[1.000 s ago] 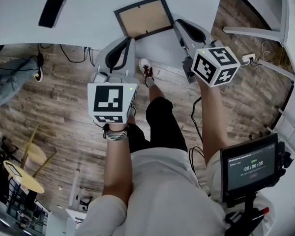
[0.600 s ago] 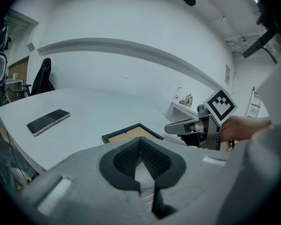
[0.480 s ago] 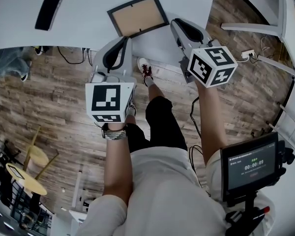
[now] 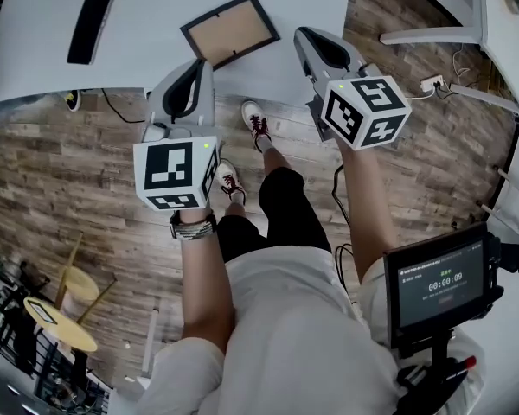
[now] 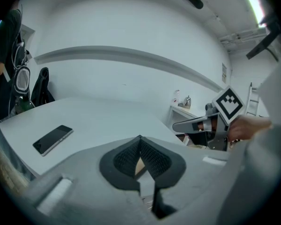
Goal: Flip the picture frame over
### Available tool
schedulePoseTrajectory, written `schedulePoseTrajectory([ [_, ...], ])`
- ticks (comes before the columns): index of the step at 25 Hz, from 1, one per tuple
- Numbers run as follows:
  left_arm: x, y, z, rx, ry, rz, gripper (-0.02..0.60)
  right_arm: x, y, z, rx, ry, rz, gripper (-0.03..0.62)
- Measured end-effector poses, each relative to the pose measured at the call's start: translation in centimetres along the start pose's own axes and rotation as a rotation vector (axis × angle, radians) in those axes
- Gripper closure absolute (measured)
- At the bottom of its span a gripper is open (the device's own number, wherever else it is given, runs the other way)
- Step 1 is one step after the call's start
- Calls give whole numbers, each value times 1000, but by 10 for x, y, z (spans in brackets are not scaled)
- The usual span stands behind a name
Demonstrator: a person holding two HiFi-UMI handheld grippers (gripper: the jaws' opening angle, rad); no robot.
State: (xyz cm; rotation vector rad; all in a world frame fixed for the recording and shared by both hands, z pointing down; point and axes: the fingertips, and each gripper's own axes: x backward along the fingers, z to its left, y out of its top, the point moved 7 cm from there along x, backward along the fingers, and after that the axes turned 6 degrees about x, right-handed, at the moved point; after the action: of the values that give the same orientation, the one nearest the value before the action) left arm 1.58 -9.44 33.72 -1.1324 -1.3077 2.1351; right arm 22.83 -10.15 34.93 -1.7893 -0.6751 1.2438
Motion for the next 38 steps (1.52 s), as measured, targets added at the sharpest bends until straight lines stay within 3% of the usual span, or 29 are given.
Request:
schedulePoseTrajectory([
  [16,-16,34,3,-86,-58,-66,578,18,36,1,44,-73,-96,591],
  [26,98,118,-40,-227,-105,-243,578,144,122,82,173,-149,-261,591],
  [38,107,169,-56,-351,-149,-331,578,161,164,94,251,-179,-338,591],
])
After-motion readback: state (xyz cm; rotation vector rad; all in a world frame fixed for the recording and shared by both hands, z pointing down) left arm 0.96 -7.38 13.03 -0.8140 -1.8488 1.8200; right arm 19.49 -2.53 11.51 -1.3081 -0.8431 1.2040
